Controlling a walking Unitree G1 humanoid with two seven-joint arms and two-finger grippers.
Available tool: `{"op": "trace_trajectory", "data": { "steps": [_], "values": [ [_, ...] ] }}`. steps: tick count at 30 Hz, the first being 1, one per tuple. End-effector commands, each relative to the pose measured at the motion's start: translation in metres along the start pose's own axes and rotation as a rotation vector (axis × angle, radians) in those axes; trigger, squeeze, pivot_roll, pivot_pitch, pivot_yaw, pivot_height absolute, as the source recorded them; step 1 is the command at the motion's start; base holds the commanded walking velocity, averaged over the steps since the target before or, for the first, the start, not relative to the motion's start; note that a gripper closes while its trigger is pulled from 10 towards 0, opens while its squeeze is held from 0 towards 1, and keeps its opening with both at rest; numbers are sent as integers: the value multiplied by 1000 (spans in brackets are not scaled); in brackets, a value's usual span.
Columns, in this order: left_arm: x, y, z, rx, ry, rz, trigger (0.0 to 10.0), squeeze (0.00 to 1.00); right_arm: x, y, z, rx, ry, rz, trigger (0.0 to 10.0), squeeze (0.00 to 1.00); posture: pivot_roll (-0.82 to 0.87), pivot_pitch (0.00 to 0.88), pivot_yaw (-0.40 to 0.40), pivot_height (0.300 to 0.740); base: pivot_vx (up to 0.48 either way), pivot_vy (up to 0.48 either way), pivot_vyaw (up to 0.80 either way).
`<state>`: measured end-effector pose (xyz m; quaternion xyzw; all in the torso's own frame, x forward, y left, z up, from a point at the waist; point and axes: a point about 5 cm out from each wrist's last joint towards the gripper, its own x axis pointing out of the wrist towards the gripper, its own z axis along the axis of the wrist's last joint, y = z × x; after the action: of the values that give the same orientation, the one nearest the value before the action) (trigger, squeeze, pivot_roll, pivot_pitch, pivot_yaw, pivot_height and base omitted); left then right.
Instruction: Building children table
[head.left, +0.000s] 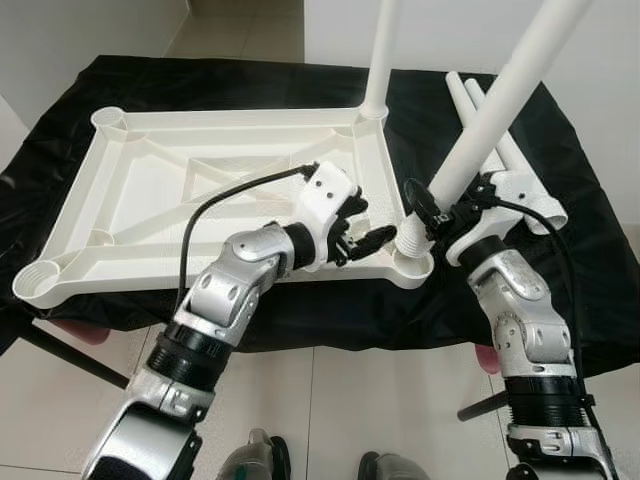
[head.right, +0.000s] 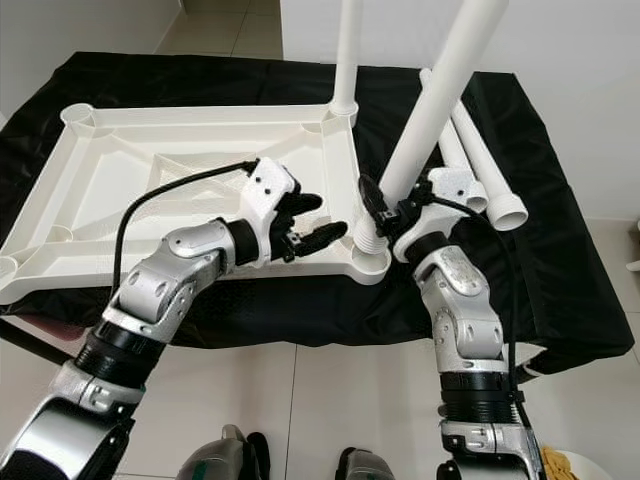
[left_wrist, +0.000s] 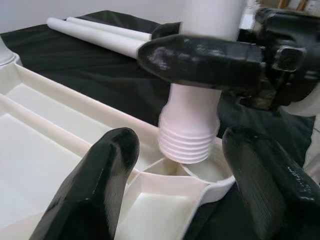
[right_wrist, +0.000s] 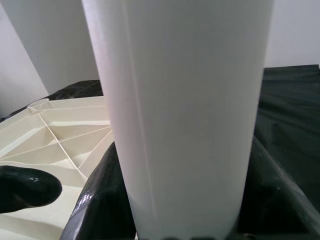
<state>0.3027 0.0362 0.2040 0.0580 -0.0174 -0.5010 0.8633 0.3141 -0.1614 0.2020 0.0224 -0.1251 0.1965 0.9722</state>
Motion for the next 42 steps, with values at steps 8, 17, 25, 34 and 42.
{"op": "trace_trajectory", "data": {
  "steps": [8,17,25,34,42],
  "values": [
    [-10,-11,-2,-11,19,-36,10000,0,2,14,-11,4,25,38,10000,0,10,102,14,740,0,0,0],
    [-15,-16,1,-34,-1,-29,10000,0,-11,13,-22,-15,81,26,10000,0,9,104,3,740,0,0,0],
    [-16,-15,4,-40,-12,-2,10000,0,-28,7,-24,-16,101,-11,10000,0,-2,91,-2,740,0,0,0],
    [-17,-16,5,-48,-11,-3,10000,0,-31,1,-34,-11,130,-62,10000,0,-4,79,5,740,0,0,0],
    [-20,-18,6,-46,-10,0,10000,0,-32,-4,-47,110,162,-150,10000,0,9,71,2,740,0,0,0]
  ]
}}
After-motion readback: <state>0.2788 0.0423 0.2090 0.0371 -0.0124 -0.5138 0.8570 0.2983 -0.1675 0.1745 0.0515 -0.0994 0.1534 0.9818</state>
